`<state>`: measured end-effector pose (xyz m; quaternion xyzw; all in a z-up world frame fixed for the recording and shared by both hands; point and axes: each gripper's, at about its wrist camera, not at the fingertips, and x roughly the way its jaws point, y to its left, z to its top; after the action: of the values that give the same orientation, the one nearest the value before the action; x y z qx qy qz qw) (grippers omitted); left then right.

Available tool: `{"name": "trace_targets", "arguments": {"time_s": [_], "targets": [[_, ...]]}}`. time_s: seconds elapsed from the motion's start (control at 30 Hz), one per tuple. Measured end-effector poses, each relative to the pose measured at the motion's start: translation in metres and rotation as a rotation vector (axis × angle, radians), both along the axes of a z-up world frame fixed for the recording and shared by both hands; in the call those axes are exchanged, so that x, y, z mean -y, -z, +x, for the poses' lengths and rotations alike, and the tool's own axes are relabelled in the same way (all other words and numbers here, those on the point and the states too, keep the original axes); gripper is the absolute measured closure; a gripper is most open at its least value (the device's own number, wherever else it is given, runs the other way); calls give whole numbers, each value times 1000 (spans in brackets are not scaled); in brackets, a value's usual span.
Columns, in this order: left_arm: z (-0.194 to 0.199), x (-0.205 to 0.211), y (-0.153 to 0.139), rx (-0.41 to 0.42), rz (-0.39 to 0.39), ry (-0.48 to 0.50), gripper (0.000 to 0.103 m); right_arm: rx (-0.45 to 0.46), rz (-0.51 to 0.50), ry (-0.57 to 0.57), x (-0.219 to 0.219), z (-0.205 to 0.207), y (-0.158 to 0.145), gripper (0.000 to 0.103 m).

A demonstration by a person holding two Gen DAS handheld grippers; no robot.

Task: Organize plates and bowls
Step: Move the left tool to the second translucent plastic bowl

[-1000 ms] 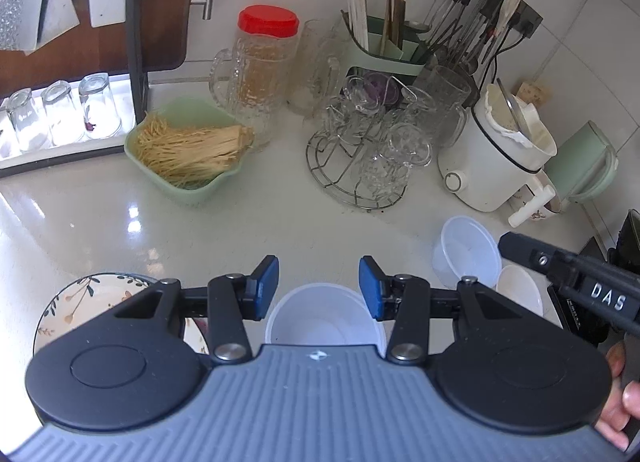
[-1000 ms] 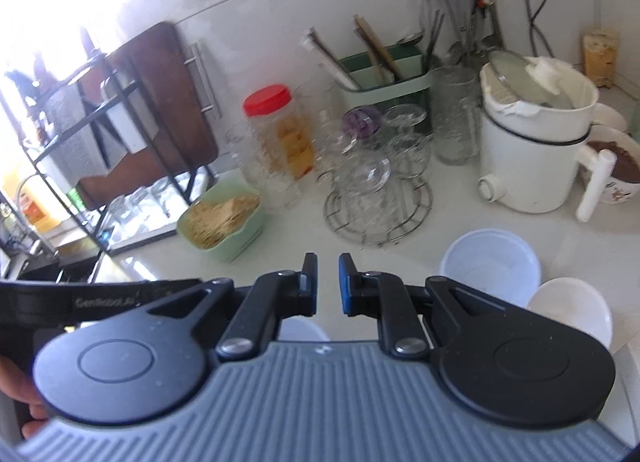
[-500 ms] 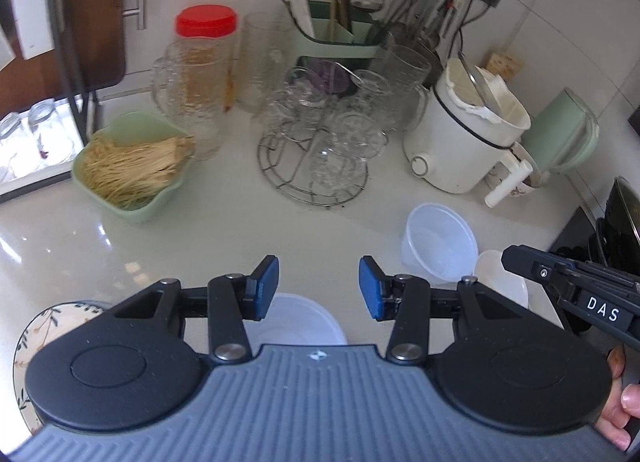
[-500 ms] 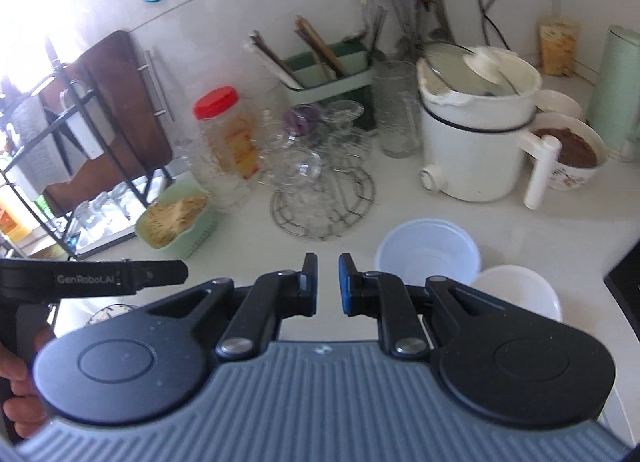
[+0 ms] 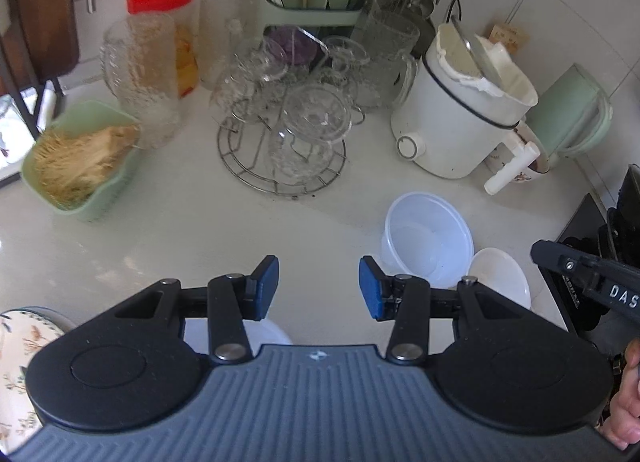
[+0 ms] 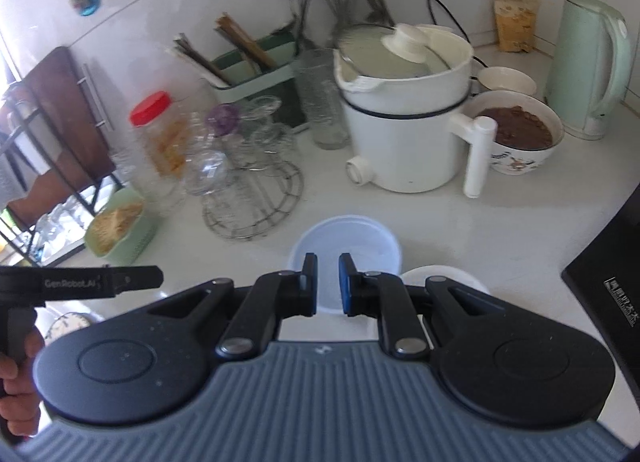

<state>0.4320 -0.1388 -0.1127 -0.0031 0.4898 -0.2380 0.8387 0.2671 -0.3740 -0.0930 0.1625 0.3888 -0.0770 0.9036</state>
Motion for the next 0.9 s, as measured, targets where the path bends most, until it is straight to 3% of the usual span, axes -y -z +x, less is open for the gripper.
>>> {"name": "trace_targets", "arguments": {"time_s": [0.1, 0.23, 0.3, 0.33, 0.73, 0.83, 0.9], "targets": [[7, 14, 13, -23, -2, 3, 42, -9, -11, 30, 19, 6, 10, 88], [17, 35, 31, -47, 14, 11, 42, -39, 5, 67, 42, 18, 25, 87], [22, 44, 37, -67, -4, 8, 42, -36, 21, 67, 51, 24, 32, 57], [25, 49, 41, -80, -16, 7, 42, -27, 30, 62, 54, 26, 35, 55], [45, 89, 85, -176, -90, -4, 44, -109, 155, 4, 69, 66, 91, 56], [49, 95, 94, -175, -99, -7, 52, -126, 128, -8, 66, 72, 97, 62], [51, 99, 100, -182, -94, -15, 64, -137, 134, -10, 66, 75, 103, 70]]}}
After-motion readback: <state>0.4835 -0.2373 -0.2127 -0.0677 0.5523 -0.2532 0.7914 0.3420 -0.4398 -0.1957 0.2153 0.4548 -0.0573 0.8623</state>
